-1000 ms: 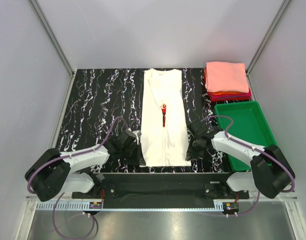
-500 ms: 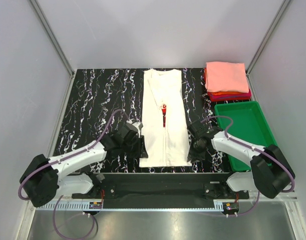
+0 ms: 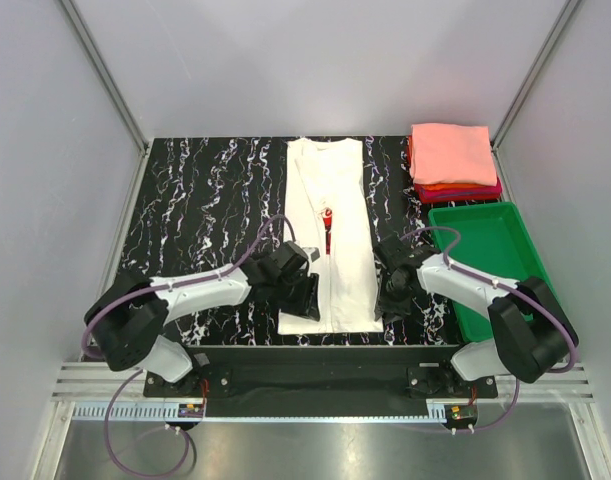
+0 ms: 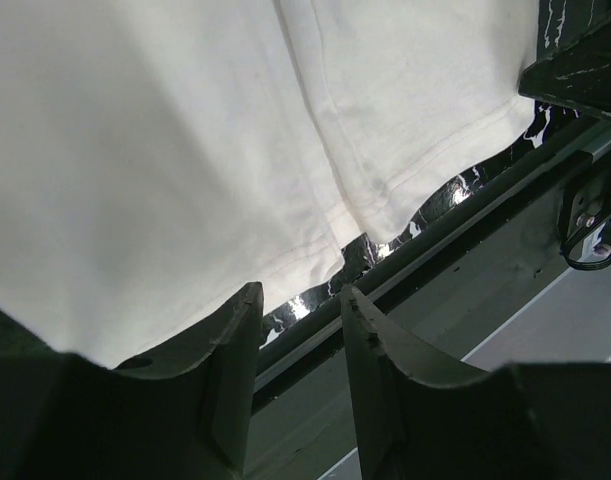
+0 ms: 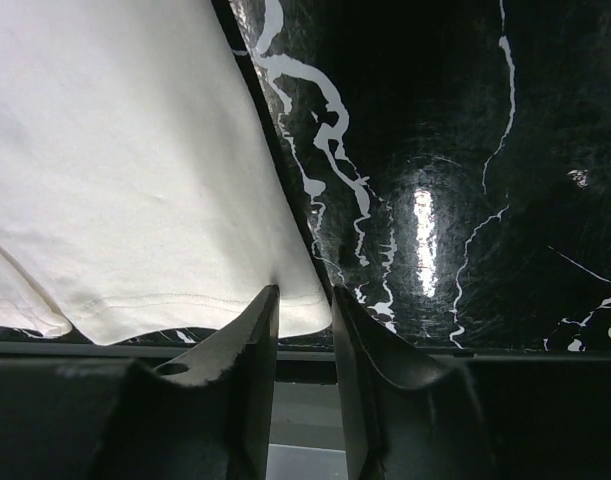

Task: Fold and stack the t-shirts
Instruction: Fold the tshirt

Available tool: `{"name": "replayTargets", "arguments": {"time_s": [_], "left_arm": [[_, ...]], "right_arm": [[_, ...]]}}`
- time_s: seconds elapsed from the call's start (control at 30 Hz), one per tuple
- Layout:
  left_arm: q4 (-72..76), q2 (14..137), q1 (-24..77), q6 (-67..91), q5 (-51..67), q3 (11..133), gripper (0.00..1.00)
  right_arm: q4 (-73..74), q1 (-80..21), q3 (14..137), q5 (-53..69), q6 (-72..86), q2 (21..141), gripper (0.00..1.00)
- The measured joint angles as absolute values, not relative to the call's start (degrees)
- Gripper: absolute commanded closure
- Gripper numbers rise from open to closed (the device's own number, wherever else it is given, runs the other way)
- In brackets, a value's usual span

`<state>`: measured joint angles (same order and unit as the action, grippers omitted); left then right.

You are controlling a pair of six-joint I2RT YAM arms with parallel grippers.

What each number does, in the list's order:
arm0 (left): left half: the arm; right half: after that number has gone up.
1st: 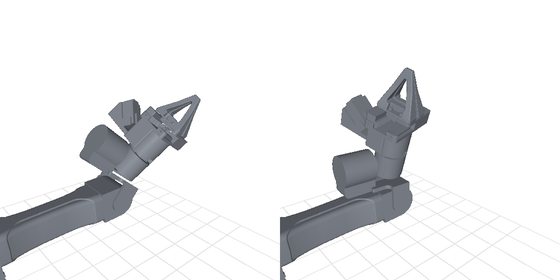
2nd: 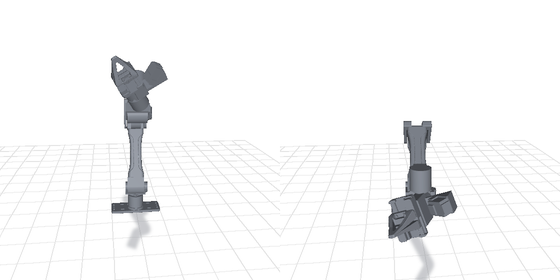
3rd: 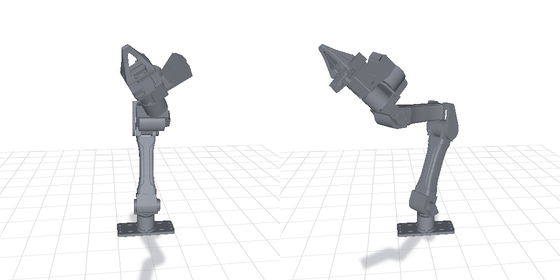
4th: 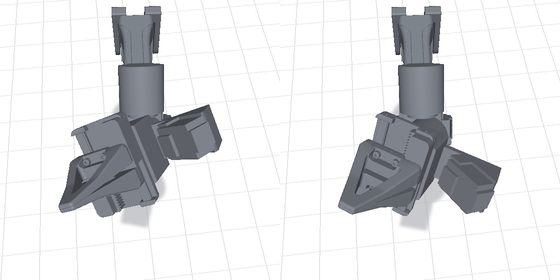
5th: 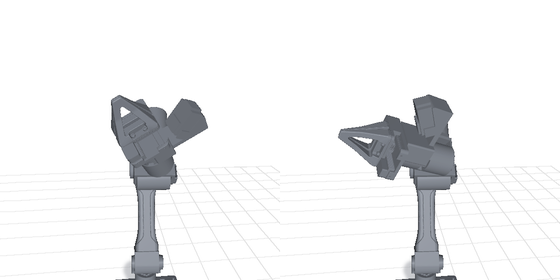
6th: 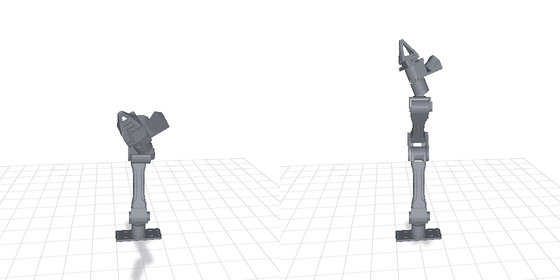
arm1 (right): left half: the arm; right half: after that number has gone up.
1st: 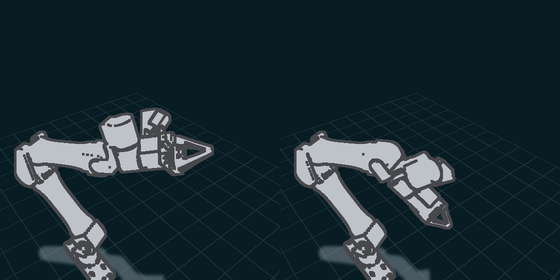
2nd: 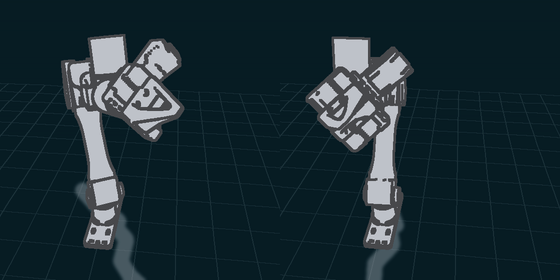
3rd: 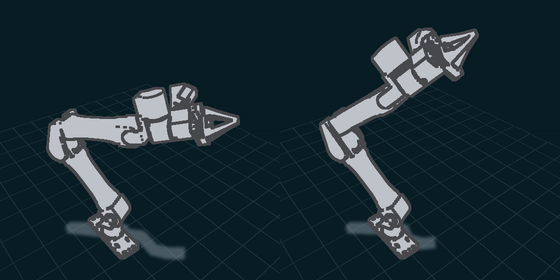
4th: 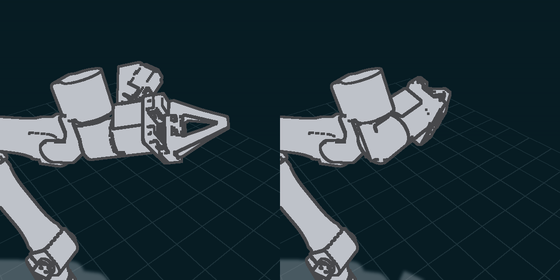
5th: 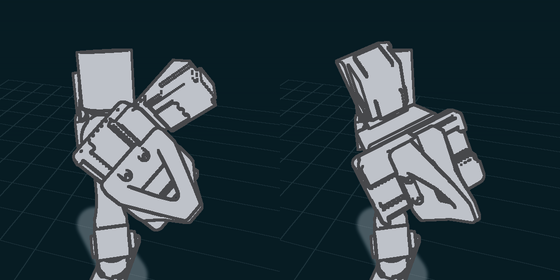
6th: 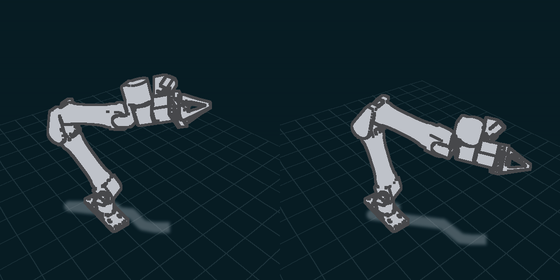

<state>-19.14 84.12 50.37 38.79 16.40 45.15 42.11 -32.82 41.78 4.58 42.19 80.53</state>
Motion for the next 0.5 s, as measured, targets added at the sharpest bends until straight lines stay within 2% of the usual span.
{"name": "replayTargets", "arguments": {"time_s": [0.2,0.5], "left_arm": [[-18.68,87.26,51.72,38.85,16.12,46.33,0.58],[-21.12,83.50,51.81,38.72,14.09,47.83,0.55]], "right_arm": [[42.09,-32.10,41.78,5.63,41.54,80.53,0.66],[42.35,-31.99,41.78,5.82,40.80,81.41,0.67]]}}
